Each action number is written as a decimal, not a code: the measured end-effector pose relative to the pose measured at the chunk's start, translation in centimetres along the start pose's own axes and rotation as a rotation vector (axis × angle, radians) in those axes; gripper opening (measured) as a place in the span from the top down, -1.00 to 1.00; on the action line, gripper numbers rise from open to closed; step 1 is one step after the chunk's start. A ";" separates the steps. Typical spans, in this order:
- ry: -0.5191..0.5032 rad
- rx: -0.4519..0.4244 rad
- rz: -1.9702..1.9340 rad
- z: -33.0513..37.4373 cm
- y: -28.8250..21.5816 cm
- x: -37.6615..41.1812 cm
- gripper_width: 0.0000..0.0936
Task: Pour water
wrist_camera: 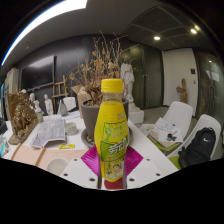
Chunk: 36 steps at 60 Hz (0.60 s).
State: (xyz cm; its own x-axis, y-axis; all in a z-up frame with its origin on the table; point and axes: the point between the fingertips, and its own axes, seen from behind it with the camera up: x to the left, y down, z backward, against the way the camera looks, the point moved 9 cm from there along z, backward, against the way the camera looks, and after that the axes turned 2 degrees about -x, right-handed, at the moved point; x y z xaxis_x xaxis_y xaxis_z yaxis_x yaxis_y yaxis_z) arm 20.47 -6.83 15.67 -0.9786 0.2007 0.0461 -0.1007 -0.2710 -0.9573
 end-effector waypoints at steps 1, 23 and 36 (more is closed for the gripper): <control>0.002 0.005 0.000 -0.3 0.7 0.1 0.41; 0.037 0.038 0.023 -1.3 6.2 -1.2 0.08; 0.072 0.118 -0.010 1.0 5.8 -1.1 -0.78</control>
State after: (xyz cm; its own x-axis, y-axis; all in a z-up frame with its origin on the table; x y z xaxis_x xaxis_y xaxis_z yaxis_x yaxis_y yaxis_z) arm 20.75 -9.51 10.35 -0.9622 0.2704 0.0310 -0.1353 -0.3765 -0.9165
